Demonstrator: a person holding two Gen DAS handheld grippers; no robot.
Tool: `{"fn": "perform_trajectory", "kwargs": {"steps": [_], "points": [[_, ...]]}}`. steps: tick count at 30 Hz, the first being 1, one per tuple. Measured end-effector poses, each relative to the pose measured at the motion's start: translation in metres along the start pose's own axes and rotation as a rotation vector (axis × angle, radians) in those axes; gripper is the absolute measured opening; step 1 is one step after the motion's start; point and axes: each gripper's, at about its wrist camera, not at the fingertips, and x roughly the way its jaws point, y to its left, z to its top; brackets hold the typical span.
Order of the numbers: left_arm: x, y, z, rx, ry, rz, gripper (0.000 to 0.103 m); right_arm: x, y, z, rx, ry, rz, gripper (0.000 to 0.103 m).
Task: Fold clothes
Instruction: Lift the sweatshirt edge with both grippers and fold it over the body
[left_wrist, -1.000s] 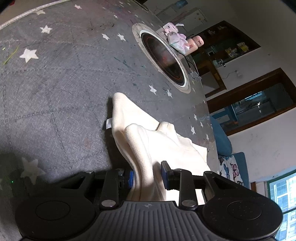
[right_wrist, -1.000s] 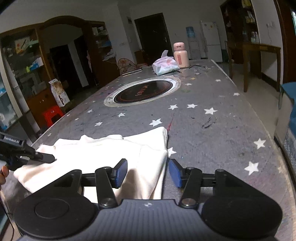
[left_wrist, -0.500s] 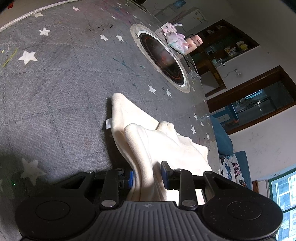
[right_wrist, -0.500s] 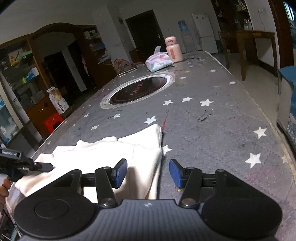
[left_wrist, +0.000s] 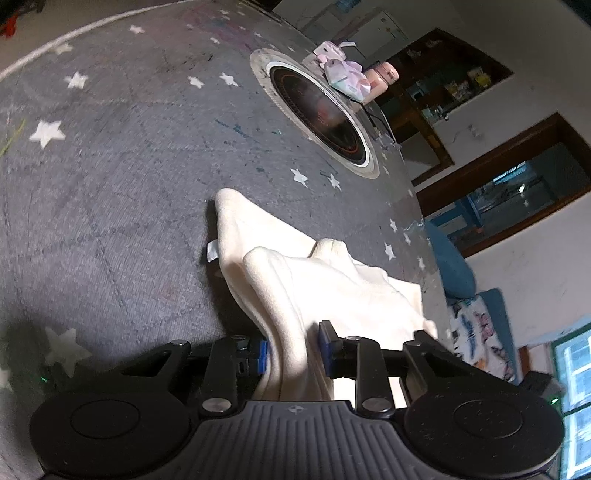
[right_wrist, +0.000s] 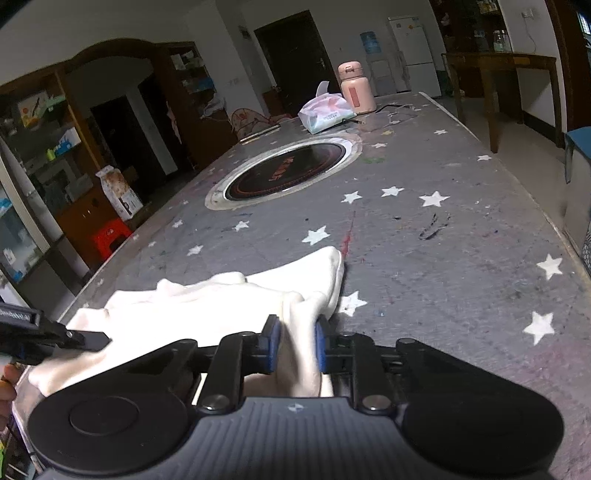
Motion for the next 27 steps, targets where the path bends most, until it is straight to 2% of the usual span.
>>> {"fn": "perform_trajectory", "kwargs": {"steps": [1,4,10,27], "points": [[0.001,-0.004,0.001,0.023,0.002,0.016,0.025,-0.002,0.0,0.0,0.003,-0.008,0.0,0.008],[0.005,-0.013,0.003,0.075,0.01,0.044,0.019,-0.012,0.0,0.002,0.007,-0.038,0.002,0.008],[0.018,-0.038,0.01,0.15,0.032,0.033,0.016,-0.033,-0.002,0.009,-0.014,-0.086,-0.017,0.008],[0.097,-0.153,0.025,0.376,0.094,-0.068,0.016,-0.081,-0.057,0.039,-0.017,-0.194,-0.235,0.007]]}}
